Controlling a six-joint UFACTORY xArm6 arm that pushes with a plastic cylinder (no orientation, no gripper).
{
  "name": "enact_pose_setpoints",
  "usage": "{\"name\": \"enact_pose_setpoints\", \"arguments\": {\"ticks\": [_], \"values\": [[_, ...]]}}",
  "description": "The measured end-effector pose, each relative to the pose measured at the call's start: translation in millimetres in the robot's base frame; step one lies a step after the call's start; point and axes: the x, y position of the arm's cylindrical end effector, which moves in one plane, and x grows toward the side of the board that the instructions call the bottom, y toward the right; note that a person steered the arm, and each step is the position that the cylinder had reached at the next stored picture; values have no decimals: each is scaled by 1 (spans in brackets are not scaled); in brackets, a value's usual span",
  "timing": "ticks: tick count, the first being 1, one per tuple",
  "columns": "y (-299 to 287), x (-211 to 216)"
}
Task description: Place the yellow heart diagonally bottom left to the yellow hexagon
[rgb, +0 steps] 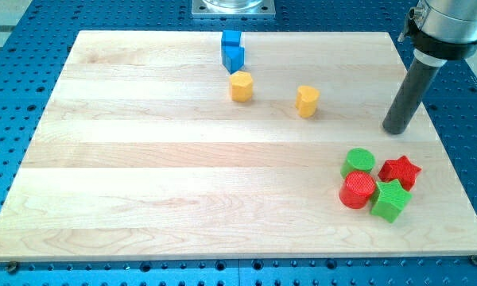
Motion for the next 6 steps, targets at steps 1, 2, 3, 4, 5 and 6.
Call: {"name": "enact_pose_setpoints", "arguments": {"ticks": [1, 2, 3, 4, 5, 6], "values": [[1, -1], [6, -1], [6, -1], [-21, -17], [-104, -42], [-157, -44]]}}
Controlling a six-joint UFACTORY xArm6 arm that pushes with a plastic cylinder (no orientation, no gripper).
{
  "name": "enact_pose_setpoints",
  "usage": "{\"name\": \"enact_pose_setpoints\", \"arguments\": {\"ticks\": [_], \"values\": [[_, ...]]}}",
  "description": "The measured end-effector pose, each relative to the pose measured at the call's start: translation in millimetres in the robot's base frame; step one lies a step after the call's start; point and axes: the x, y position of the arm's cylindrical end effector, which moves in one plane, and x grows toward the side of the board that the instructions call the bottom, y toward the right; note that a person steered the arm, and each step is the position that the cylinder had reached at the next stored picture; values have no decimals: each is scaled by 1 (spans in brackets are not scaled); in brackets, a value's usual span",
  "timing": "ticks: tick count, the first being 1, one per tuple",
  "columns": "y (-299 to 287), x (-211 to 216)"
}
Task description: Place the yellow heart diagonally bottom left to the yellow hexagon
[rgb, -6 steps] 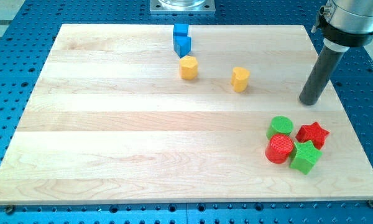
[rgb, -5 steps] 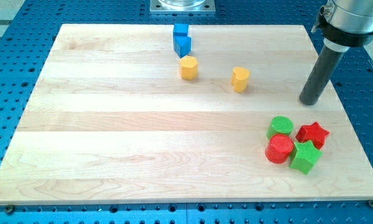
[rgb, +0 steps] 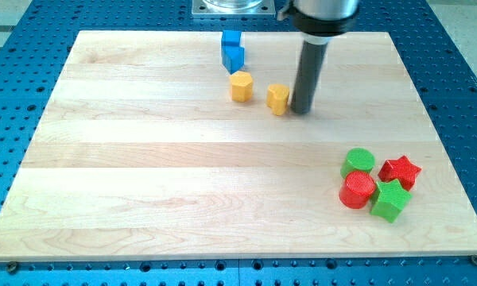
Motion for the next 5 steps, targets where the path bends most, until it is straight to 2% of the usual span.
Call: {"name": "enact_pose_setpoints", "arguments": {"ticks": [2, 4, 5], "values": [[-121, -7], [-113, -18], [-69, -17]]}}
